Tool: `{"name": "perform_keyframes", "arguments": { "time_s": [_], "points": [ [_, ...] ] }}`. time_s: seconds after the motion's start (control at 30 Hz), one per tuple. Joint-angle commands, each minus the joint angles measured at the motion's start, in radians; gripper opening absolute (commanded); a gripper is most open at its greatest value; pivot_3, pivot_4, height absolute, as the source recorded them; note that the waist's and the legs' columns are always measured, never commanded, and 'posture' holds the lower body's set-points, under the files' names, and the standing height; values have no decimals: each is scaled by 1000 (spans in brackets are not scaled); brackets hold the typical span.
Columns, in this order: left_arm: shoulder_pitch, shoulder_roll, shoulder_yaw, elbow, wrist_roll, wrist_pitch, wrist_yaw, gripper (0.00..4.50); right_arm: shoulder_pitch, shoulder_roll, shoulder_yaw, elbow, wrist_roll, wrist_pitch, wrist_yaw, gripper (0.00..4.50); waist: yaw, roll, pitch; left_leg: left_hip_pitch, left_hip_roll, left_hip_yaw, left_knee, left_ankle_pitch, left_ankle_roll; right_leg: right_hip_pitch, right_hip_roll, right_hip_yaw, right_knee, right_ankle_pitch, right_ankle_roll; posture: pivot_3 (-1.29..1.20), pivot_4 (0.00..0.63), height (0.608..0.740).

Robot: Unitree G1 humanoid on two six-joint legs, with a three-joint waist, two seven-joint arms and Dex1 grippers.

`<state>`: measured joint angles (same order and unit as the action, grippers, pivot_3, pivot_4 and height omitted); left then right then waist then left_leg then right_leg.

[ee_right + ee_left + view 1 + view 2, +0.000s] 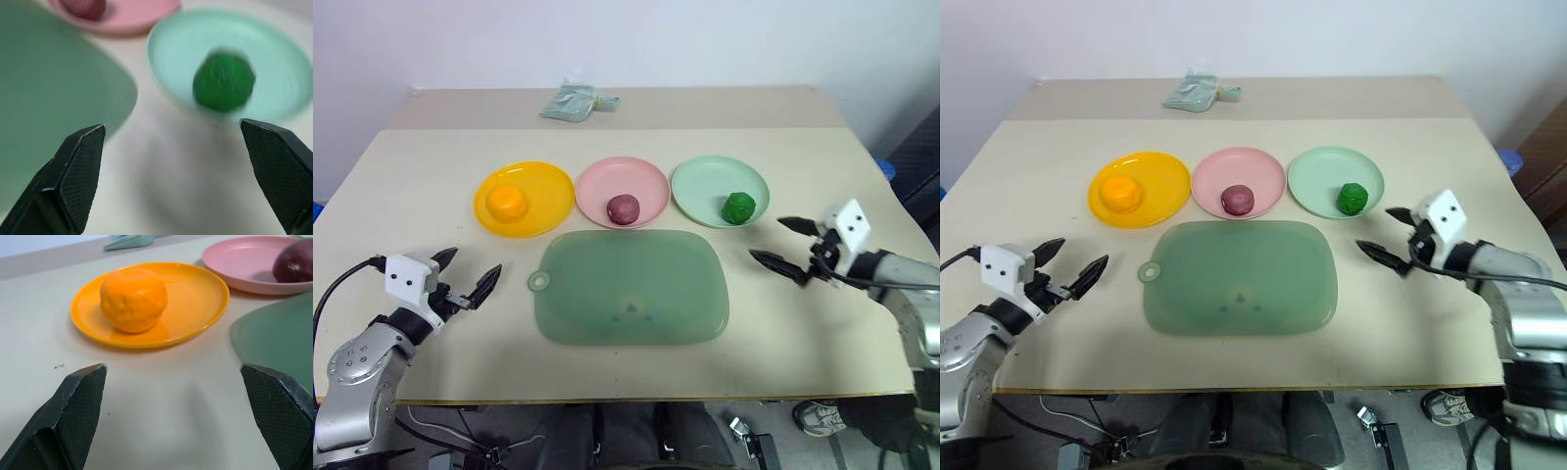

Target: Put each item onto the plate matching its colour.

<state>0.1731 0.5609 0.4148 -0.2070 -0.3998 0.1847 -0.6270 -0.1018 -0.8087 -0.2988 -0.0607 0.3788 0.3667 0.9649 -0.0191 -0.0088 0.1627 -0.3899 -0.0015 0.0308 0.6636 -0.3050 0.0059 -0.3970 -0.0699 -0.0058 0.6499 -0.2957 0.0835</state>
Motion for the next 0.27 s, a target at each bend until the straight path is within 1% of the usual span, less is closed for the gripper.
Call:
{"name": "perform_keyframes", "arguments": {
  "time_s": [0.03, 0.27],
  "points": [
    [11, 20, 24, -6, 2, -18, -11, 4500, 38, -32, -64, -36, 28, -7, 17, 4478, 3, 0, 0, 0, 0, 0, 0, 0, 0, 0, 0, 0, 0, 0, 0, 0, 150, 739],
    [20, 15, -2, -36, 1, 4, -2, 4500, 17, -29, -64, -18, 39, 3, 0, 4478, 6, 0, 0, 0, 0, 0, 1, 0, 0, 0, -1, 0, 0, 0, 0, 0, 150, 739]
  ]
}}
